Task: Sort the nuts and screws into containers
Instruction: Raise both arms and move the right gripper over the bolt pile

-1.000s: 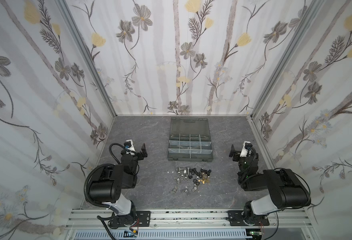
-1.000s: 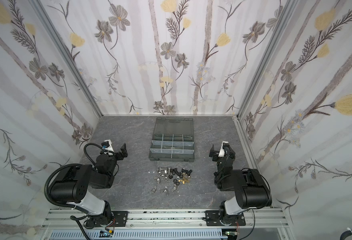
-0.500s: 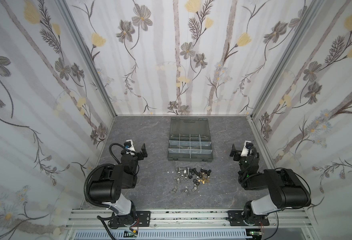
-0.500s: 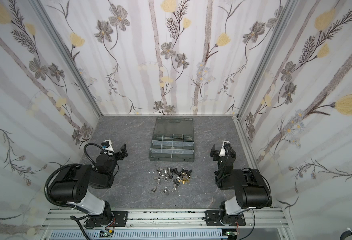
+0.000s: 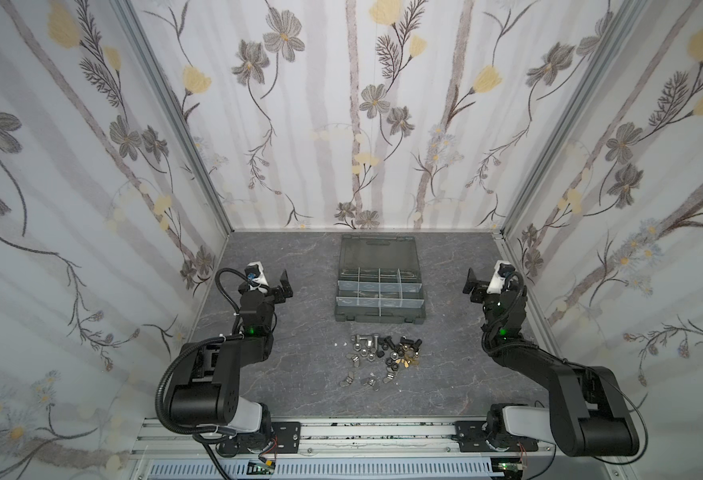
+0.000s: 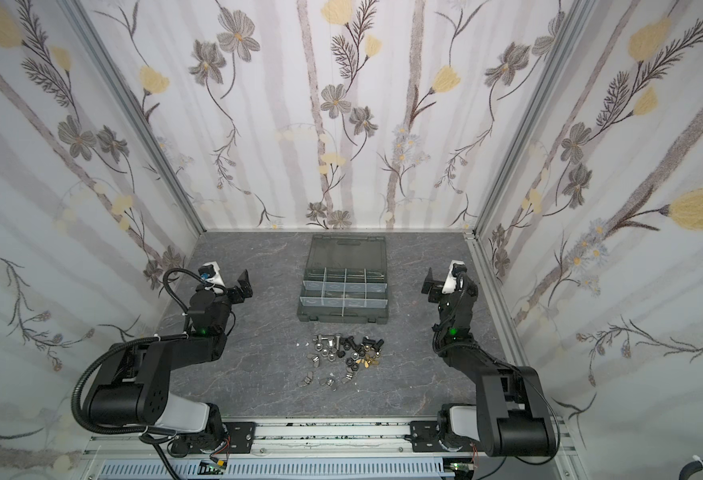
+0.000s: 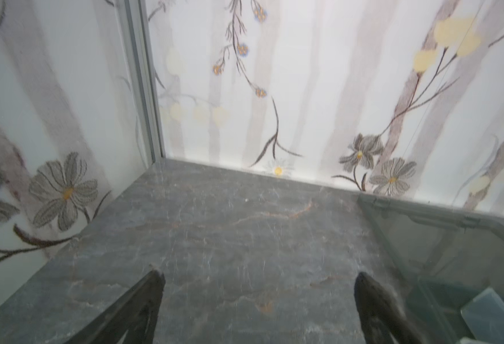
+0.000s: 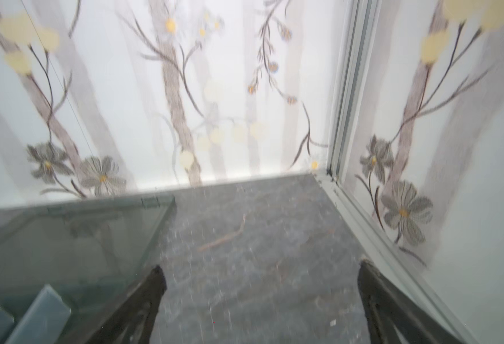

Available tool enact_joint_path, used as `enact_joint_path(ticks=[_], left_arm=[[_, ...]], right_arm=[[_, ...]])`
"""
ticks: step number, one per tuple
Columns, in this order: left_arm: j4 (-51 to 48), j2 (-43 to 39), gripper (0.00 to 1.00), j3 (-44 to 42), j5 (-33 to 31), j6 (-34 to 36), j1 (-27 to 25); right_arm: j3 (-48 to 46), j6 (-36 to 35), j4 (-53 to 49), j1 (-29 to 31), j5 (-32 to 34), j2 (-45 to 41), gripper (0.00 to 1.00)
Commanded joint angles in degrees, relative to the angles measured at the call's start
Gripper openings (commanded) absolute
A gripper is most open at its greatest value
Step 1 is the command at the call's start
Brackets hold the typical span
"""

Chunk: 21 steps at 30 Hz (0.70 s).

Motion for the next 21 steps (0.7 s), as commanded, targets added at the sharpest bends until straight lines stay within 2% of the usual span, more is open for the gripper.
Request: enact_joint_path(ticks=[1,3,5,9,12,14,17,21], left_arm=[[-18.4,-4.2,1.00,8.5,-1.9,-1.6,-0.4],[-32.2,-4.1,1.00,19.6,-1.9,-2.1,-0.6],[-43.0,-3.4,1.00,29.7,-0.9,-1.7,-1.1],[-53.3,-2.2,1.00,40.6,5.5,-0.5,-1.5],[-51.8,-4.3,1.00,39.1,6.8,-2.2,-2.6],[-52.3,-4.6,1.00,38.6,8.0,-0.7,-3.8],[-54.9,-4.1,1.00,39.7,6.4,1.8,-5.3],[-54.9,-3.7,1.00,39.3,6.8,2.9,-6.1]], right_arm=[[8.5,2.7,-22.9,0.2,-7.8,-3.2,0.96],[14.2,4.1,-31.3,1.6,-10.6,-3.4,0.96],[19.3,4.0,-39.1,4.6,-10.7,-3.4,0.94],[25.5,4.1,-52.7,12.8,-7.1,-2.8,0.91],[26.4,7.9,-59.5,16.9,-8.6,-2.8,0.88],[26.5,11.6,-63.8,18.9,-10.6,-2.8,0.86],[25.4,18.6,-68.8,22.4,-14.0,-3.1,0.83],[23.6,27.7,-75.5,28.2,-14.0,-3.2,0.81]])
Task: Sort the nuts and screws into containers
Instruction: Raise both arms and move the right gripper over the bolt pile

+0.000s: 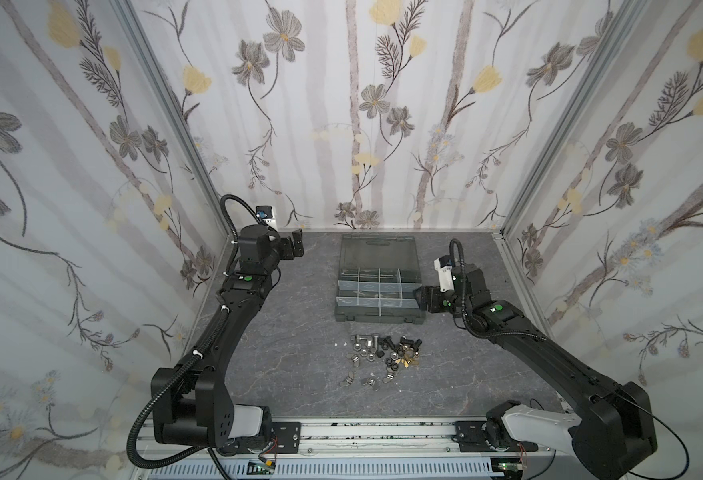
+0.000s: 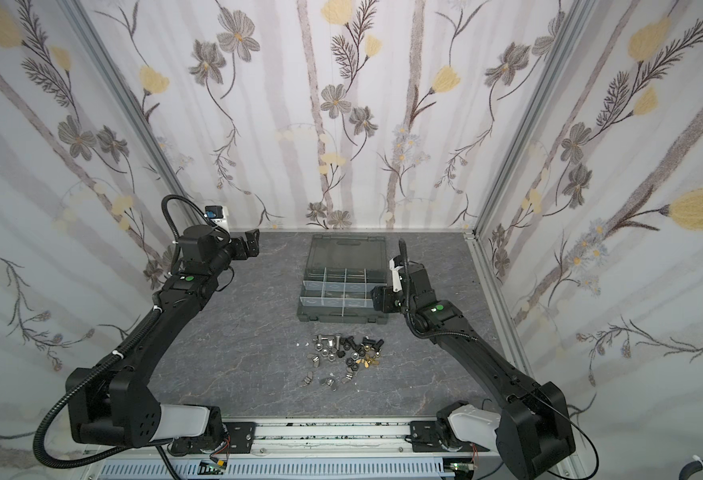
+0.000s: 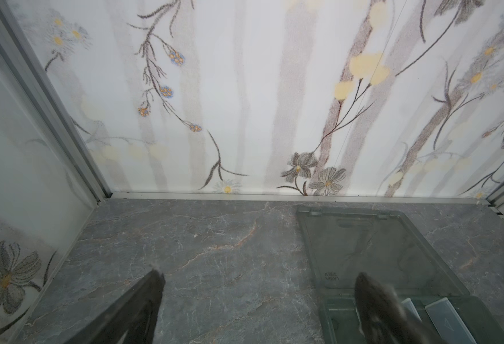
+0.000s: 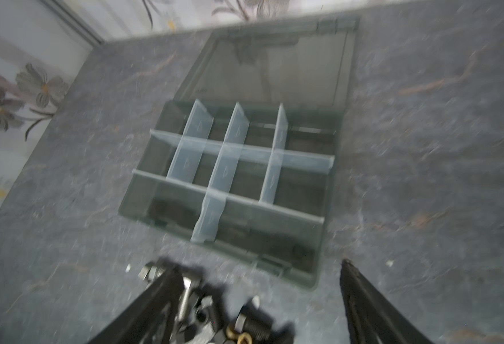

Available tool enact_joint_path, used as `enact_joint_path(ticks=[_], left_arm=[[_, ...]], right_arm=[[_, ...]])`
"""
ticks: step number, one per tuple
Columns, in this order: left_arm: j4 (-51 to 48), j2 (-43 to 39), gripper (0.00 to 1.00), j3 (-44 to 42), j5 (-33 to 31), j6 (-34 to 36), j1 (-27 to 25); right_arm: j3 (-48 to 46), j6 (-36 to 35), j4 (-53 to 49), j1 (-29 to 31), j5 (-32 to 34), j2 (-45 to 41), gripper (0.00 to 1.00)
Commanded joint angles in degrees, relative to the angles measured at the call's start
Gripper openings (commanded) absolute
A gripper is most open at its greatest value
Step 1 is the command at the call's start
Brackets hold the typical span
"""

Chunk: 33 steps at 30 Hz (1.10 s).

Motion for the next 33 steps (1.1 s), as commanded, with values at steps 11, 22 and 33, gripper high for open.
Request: enact_joint_path(ticks=[11,22,33], left_arm=[[4.4,-1.4,1.00,-4.9,-0.3,5.7,-2.9],[8.4,-2.0,1.00,-8.4,-2.0,10.5,-4.1],[13.7,-2.5,1.00,-12.3,-2.9,14.9,-4.3]], right_arm=[[-8.9,31.9,-13.8,4.2,3.8,-4.1,0.59],[-9.1,38.6,-9.5,3.8,0.9,6.0,0.50],[-8.7,38.8,-7.5,3.9,1.3,10.6,0.49]])
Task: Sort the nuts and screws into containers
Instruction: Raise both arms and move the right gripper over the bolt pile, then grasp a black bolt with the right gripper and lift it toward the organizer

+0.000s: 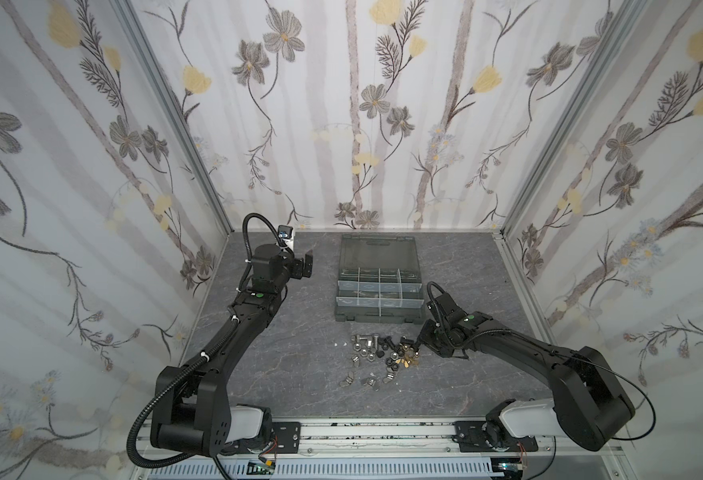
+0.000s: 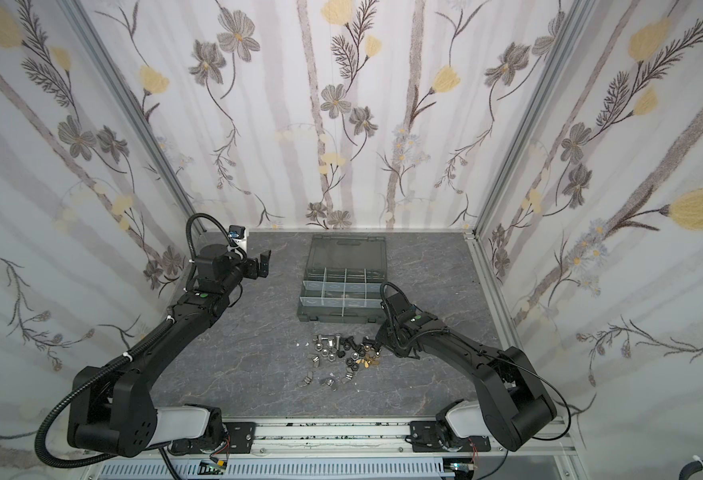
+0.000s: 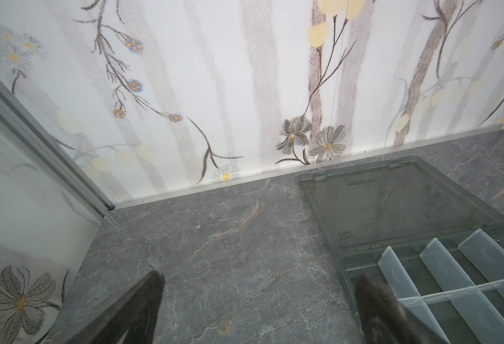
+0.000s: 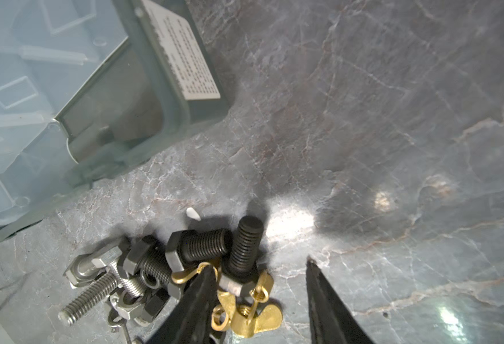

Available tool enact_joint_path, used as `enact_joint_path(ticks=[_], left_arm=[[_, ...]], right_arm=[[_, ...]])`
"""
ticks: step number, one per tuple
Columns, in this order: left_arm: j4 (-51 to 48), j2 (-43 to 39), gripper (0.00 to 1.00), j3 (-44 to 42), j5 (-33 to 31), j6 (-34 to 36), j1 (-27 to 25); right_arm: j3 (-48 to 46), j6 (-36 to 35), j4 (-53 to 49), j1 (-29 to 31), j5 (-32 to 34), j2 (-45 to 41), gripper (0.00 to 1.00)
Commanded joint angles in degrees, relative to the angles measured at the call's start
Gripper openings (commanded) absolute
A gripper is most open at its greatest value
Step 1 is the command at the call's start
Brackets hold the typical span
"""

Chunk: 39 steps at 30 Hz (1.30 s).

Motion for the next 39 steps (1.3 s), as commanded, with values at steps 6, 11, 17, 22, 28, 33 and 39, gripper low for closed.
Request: enact_joint_path(ticks=[6,11,17,22,28,33,39], left_arm=[[6.7,-2.8,1.00,-3.4,-0.4,3.9,-0.1],[8.5,-3.9,1.00,-5.3,-0.5,5.4,-0.1],[8.8,-4.0,1.00,-5.8,-0.5,6.4,-0.1],[9.1,-3.9,1.00,-6.1,-0.6,7.0,-0.2],[10.0,-3.9,1.00,-6.9,-0.4,7.6,-0.2],[10.1,-3.9,1.00,-7.2,-0.2,7.9,-0.3],[10.3,-3.9,1.00,-7.3,0.2,8.0,-0.4]], right_arm=[[-0.4,0.3,1.7,0.3,2.1,2.9,0.45],[0.2,-0.7,2.0,0.4,2.2,4.8,0.43],[1.4,-2.1,2.1,0.3,1.6,7.7,0.40],[1.4,-2.5,0.4,0.4,1.4,8.3,0.30],[0.5,-3.0,-1.2,0.4,1.1,7.6,0.20],[0.3,-3.1,-1.7,0.4,1.5,7.2,0.14],[1.4,-3.4,-2.3,0.2,3.2,6.8,0.10]])
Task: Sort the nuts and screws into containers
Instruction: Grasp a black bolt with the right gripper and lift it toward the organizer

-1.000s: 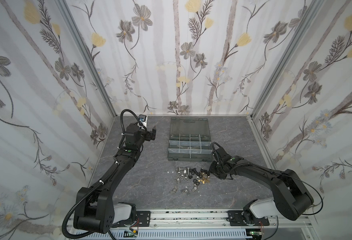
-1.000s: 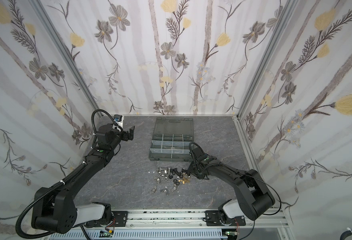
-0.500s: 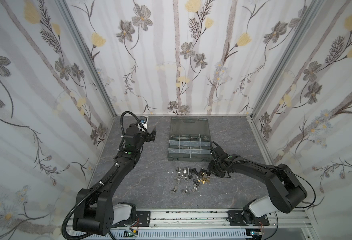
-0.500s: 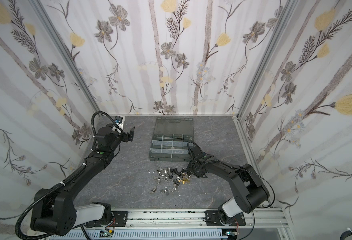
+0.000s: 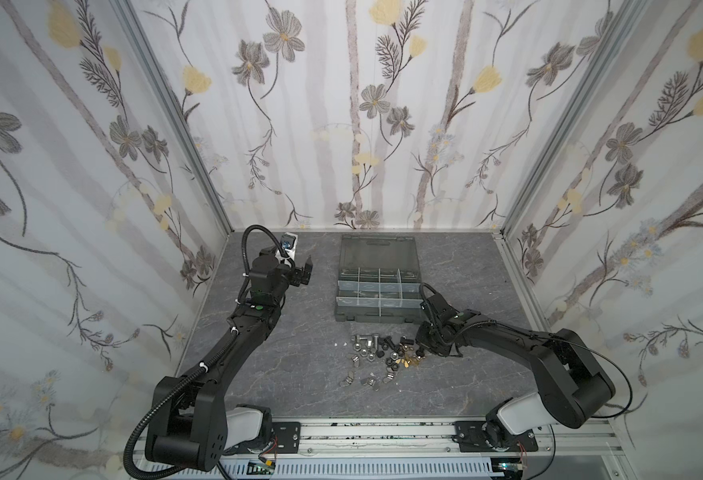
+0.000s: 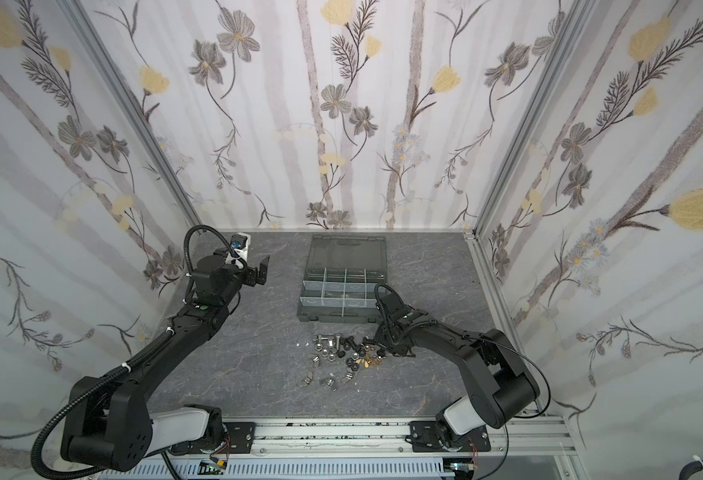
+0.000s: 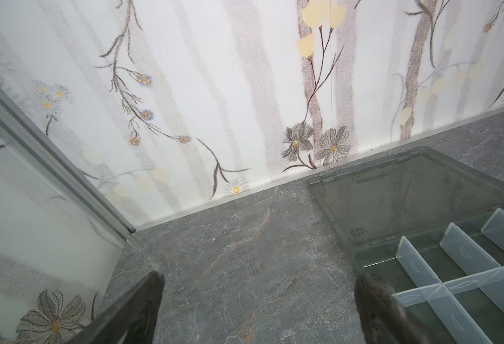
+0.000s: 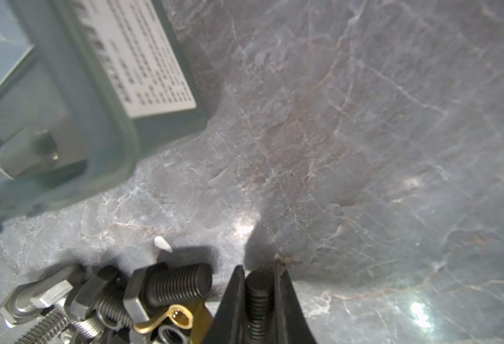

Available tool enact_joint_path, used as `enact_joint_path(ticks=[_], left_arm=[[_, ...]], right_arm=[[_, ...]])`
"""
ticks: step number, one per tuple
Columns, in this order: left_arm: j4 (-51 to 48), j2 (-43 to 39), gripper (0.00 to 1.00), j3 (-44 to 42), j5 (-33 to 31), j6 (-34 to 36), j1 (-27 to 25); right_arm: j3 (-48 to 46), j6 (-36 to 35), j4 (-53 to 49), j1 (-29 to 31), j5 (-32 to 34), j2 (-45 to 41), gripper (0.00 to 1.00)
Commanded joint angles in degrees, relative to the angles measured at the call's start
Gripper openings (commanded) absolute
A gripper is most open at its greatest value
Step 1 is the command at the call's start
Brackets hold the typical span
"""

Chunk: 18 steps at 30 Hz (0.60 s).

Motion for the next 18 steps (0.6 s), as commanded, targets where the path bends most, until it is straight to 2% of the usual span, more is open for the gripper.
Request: enact_joint_path(ticks=[1,10,18], left_arm=[[2.6,-0.3,1.00,-0.2,0.5,1.1,-0.1],[3.0,-0.3,1.00,-0.7,0.7,1.5,-0.3],[3.0,-0.3,1.00,-0.9,0.7,2.0,-0.4]], right_arm=[[2.4,-0.5,-3.8,-0.2,2.2,0.0,0.09],[6.6,-3.8,-2.0,-0.3,3.4,-2.6,0.06],[10.8,-10.9,-6.0,1.0,14.7,-4.2,0.03]])
